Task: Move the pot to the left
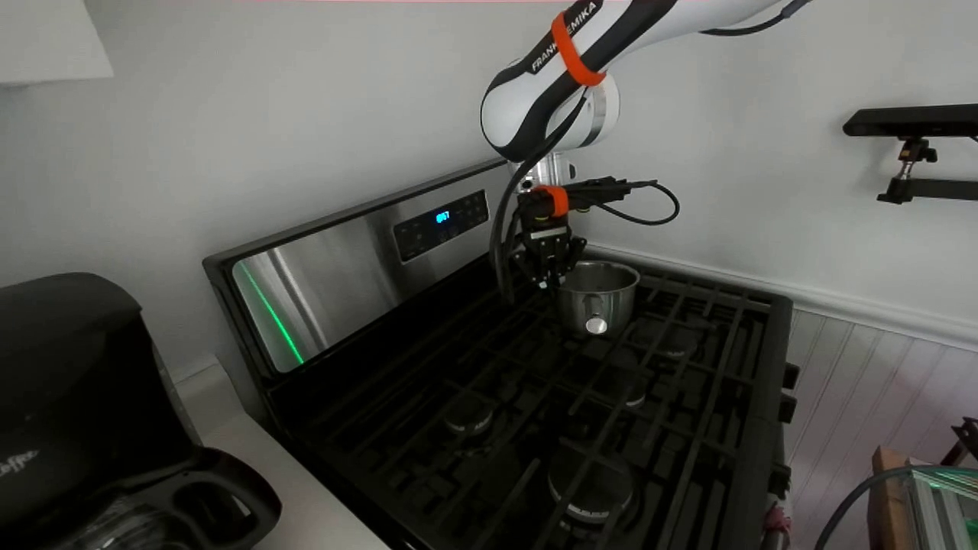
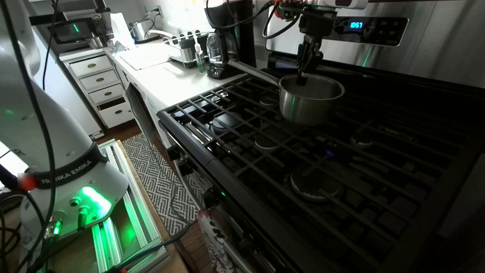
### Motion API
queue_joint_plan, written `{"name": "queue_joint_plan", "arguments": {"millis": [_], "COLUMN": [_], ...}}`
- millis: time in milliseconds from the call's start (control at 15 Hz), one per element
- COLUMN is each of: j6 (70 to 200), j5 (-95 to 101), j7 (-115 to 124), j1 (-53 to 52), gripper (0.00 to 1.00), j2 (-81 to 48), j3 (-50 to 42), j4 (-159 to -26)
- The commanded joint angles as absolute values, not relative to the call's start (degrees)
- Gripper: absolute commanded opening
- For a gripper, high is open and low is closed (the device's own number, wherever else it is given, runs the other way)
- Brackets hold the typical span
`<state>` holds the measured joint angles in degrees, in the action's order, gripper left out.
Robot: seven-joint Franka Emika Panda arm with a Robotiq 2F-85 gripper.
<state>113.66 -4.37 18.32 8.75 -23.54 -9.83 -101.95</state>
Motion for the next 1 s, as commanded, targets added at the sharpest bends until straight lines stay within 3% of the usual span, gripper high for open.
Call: {"name": "queue_joint_plan", "arguments": {"millis": [0, 933], "j6": [116.26, 129.93], "j5": [-6.03, -5.82], "j7": [19.27, 24.87], "j1": [8.0, 5.66], "gripper": [0.02, 0.02], "j2": [-17.54, -15.07], "j3": [-9.47, -9.3], "j4": [-108.7, -116.87]}}
